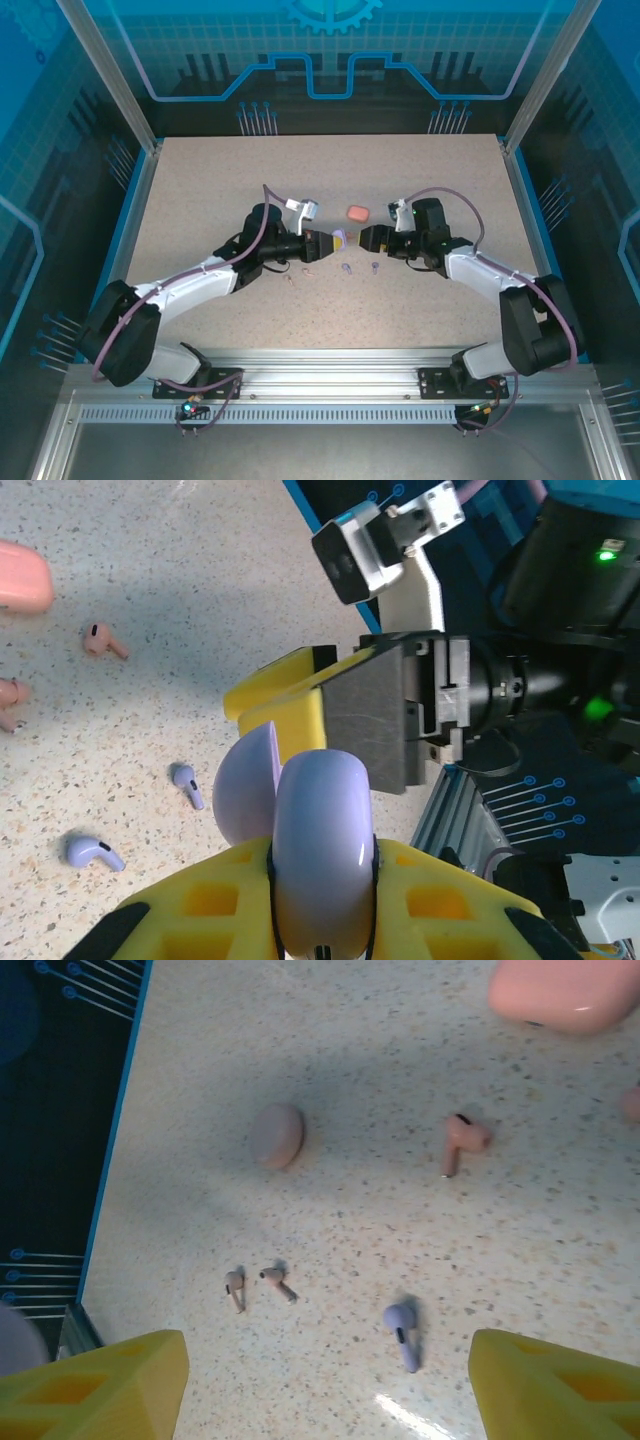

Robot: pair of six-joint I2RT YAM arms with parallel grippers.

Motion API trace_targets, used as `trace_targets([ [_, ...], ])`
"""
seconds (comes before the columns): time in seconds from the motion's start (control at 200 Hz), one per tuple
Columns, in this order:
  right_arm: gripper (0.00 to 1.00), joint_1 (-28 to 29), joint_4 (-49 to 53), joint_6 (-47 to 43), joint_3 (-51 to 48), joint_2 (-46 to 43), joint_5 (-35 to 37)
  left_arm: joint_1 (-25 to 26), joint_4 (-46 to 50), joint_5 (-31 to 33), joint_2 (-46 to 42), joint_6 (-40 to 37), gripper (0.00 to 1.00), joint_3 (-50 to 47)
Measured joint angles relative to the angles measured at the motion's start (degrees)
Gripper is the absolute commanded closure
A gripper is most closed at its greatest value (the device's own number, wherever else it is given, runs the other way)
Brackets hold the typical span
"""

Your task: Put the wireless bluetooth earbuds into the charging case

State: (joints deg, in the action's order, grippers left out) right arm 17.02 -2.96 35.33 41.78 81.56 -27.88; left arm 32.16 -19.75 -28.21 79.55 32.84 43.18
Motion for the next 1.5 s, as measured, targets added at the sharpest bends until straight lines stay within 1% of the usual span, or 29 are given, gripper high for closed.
trace_targets([
  [0.095,0.25,-0.20,0.04,0.42,-0.55,-1.42,-0.55,-0.02,-0.04,-0.15,-0.13,0.00,1.00,-0.02],
  [0.18,0.26,-0.20,-0.28,1.05,-1.53,-4.52,-2.60,0.00,-0.07,-0.17,-0.13,0.04,1.00,-0.22],
  [0.305,0.33,-0.15,-3.21,2.14,-1.84,-7.30,-7.06,-0.02,-0.42,-0.31,-0.13,0.24,1.00,-0.28],
  [0.5,0.44,-0.13,-5.46,2.93,-1.81,-7.08,-11.04,0.00,-3.28,-2.16,-0.11,1.99,1.00,-0.28],
  [0.64,0.46,-0.13,-6.12,3.08,-1.81,-6.47,-12.90,-0.02,-5.49,-3.56,0.26,3.48,1.00,-0.26],
  [0.91,0.48,-0.02,-6.60,3.06,-1.53,-6.32,-14.25,-0.02,-6.27,-4.33,1.40,4.68,1.00,-0.24],
  [1.135,0.52,1.31,-7.21,3.02,-1.20,-5.01,-14.45,-0.02,-6.49,-4.48,2.16,4.74,1.00,-0.20],
  [1.421,0.64,1.81,-8.07,3.04,-0.15,-2.47,-14.69,-0.09,-6.49,-4.46,2.32,4.76,1.00,0.17],
  [1.496,0.65,1.88,-8.24,3.02,-0.02,-2.34,-14.86,-0.09,-6.49,-4.26,2.32,4.76,1.00,0.17],
])
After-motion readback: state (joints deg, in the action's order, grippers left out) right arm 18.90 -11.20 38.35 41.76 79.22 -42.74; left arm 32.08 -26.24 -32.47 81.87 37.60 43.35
